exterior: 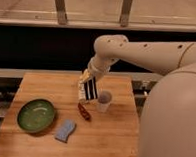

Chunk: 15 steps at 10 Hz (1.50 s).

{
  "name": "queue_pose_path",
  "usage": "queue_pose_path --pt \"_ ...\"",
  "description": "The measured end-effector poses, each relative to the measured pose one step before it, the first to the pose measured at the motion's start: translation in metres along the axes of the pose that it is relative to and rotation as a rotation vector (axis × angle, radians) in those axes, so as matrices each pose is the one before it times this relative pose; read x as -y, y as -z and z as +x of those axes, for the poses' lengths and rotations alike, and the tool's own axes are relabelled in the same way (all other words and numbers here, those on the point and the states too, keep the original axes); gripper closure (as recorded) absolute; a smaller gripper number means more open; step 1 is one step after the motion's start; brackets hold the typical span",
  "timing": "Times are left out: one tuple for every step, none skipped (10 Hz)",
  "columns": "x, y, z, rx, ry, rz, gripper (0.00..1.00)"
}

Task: Place the eraser in the ceramic cup

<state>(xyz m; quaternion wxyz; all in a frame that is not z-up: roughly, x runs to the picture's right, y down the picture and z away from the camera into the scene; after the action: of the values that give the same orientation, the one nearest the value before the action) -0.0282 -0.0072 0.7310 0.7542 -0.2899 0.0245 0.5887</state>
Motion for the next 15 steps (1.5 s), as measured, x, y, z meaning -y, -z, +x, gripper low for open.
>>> queue_pose_path --pt "-0.00032 -0.00001 0.00033 0.00372 0.0042 0.00836 1.0" --pt "-0.00135 -0.00003 0.00045 0.00843 0.00453 0.01858 1.0" --pt "0.00141 0.0007 0.00138 0.01348 -0.00072 0.00958 1.0" --pt "0.00347 0.00182 0.00067 0.01144 -0.00378 0.00319 1.0" --pt "0.00576 0.00145 0.00033 0.00954 -0.00855 0.00247 1.0" --pt "0.00206 0.00166 -0.0021 0.01158 -0.00299 -0.00052 1.0" --pt "0.00417 0.00012 -0.00116 0.00658 0.00351 0.01053 1.0" --pt "0.00348 -0.00032 -0.00079 0.00372 -0.00504 0.00917 1.0" --pt "0.00276 -0.00824 0.00034 -0.00472 -0.00405 0.00413 1.0" --pt "0.00166 -0.00886 -0.00031 -0.00578 -0.00534 -0.00186 1.0" --pt "0.00269 -0.00688 -0.00023 -0.00561 -0.00621 0.00005 1.0" --pt "0.00568 -0.00756 -0.0022 -0.00595 -0.00847 0.00487 1.0" --pt "0.00716 -0.00579 -0.00431 -0.00474 -0.00774 0.00931 1.0" --pt "0.00495 -0.00222 -0.00378 -0.0014 -0.00439 0.00835 1.0" --pt "0.00771 0.00128 -0.00279 0.00216 -0.00921 0.01228 1.0"
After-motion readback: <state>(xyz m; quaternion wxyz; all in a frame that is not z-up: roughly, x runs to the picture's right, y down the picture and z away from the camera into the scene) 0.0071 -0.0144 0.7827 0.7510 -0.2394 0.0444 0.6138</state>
